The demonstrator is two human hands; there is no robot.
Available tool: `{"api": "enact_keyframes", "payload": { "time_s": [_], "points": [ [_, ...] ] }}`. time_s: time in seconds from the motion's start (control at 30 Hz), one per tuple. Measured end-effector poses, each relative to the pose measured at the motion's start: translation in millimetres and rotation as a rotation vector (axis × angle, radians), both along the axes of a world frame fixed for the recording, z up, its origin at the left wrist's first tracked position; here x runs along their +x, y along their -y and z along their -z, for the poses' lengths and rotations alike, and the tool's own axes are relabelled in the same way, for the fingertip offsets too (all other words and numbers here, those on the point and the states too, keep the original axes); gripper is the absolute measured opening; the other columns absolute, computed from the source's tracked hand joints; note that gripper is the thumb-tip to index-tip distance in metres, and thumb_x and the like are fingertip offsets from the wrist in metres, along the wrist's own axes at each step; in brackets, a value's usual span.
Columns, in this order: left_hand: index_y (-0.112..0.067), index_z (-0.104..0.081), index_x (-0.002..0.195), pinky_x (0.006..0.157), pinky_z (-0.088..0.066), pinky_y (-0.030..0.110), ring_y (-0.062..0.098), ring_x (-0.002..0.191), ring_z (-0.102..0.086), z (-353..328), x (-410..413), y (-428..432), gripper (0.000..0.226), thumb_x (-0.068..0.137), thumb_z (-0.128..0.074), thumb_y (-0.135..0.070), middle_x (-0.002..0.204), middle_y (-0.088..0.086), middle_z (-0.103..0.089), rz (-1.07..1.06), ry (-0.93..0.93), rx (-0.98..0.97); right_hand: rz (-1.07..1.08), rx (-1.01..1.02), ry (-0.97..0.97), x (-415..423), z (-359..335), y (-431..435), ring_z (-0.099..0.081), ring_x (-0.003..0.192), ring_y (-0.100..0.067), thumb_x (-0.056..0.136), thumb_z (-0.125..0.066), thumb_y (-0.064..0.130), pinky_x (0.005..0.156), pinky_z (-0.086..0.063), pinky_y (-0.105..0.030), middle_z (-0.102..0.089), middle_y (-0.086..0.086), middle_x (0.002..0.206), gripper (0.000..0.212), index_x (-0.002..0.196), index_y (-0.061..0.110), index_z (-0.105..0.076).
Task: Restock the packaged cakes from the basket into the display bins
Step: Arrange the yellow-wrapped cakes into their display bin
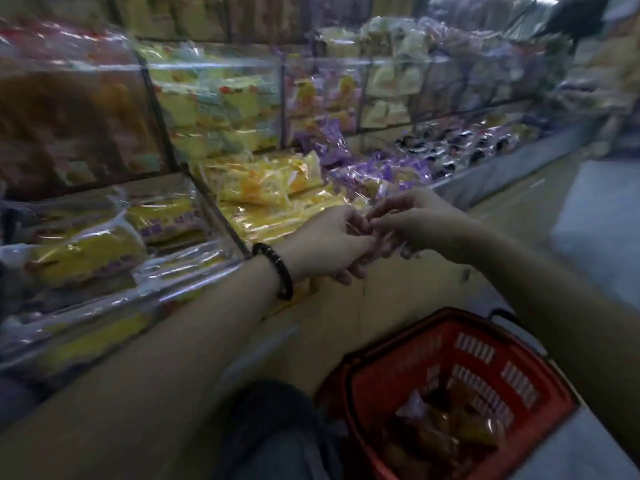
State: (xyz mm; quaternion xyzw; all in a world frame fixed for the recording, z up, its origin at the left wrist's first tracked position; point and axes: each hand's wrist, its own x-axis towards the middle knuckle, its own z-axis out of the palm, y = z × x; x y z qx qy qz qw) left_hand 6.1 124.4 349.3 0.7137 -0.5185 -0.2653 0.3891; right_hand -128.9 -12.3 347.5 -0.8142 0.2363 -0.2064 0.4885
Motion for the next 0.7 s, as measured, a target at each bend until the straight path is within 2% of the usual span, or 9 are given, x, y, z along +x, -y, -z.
{"api": "enact_keyframes", "payload": {
  "time_s": [0.17,0.3,0.37,0.47,0.53,0.6,0.7],
  "points": [
    [-0.015,-0.056,0.117,0.07,-0.064,0.043,0.025,0.081,-0.078,85.2,-29.3,45.2,0.018,0.104,-0.06,-0.027,0.106,0.007,-0.073,0.145,-0.011,0.207,0.076,0.052,-0.191,-43.6,88.2,29.6,-0.07,0.069,-0.022,0.1,-0.067,0.014,0.053,-0.046,-0.028,-0.08,-0.007,0.083,0.013,0.109,0.007,-0.073],
    [-0.013,-0.059,0.117,0.065,-0.063,0.039,0.02,0.075,-0.075,163.0,-42.9,81.7,0.022,0.103,-0.062,-0.03,0.101,0.009,-0.073,0.23,0.047,0.353,0.159,0.052,-0.376,-68.2,165.0,55.0,-0.071,0.069,-0.019,0.102,-0.068,0.024,0.056,-0.055,-0.033,-0.081,-0.006,0.091,0.013,0.107,0.014,-0.075],
    [-0.011,-0.06,0.116,0.068,-0.063,0.043,0.02,0.074,-0.071,203.5,-46.4,99.8,0.02,0.103,-0.062,-0.026,0.096,0.01,-0.071,0.265,0.064,0.419,0.186,0.063,-0.454,-77.2,204.6,68.4,-0.074,0.072,-0.021,0.102,-0.067,0.026,0.059,-0.058,-0.034,-0.08,-0.003,0.09,0.013,0.103,0.017,-0.076],
    [-0.009,-0.062,0.12,0.06,-0.06,0.037,0.024,0.076,-0.068,263.4,-51.0,127.9,0.024,0.103,-0.062,-0.026,0.094,0.012,-0.068,0.298,0.124,0.523,0.214,0.073,-0.551,-86.9,265.0,88.1,-0.071,0.062,-0.011,0.1,-0.069,0.023,0.051,-0.055,-0.025,-0.076,-0.001,0.084,0.012,0.096,0.013,-0.076],
    [-0.009,-0.07,0.109,0.055,-0.054,0.028,0.024,0.074,-0.066,301.2,-55.5,144.8,0.021,0.099,-0.063,-0.026,0.086,0.008,-0.068,0.304,0.17,0.565,0.222,0.124,-0.617,-92.6,302.8,101.2,-0.068,0.059,-0.011,0.098,-0.071,0.02,0.049,-0.055,-0.025,-0.074,-0.005,0.082,0.014,0.094,0.007,-0.073],
    [-0.007,-0.074,0.093,0.054,-0.046,0.026,0.023,0.076,-0.065,337.0,-61.3,161.2,0.021,0.094,-0.064,-0.026,0.081,0.006,-0.068,0.324,0.203,0.612,0.234,0.195,-0.695,-98.3,332.9,116.5,-0.066,0.06,-0.017,0.097,-0.073,0.018,0.045,-0.051,-0.023,-0.072,-0.01,0.083,0.016,0.099,0.002,-0.074],
    [-0.009,-0.072,0.075,0.067,-0.052,0.032,0.027,0.087,-0.071,394.1,-68.8,182.9,0.03,0.083,-0.071,-0.038,0.083,0.007,-0.075,0.351,0.169,0.694,0.208,0.185,-0.852,-106.1,367.2,142.9,-0.073,0.073,-0.026,0.091,-0.078,0.026,0.052,-0.056,-0.028,-0.075,-0.009,0.083,0.017,0.094,0.01,-0.076]
  ]
}}
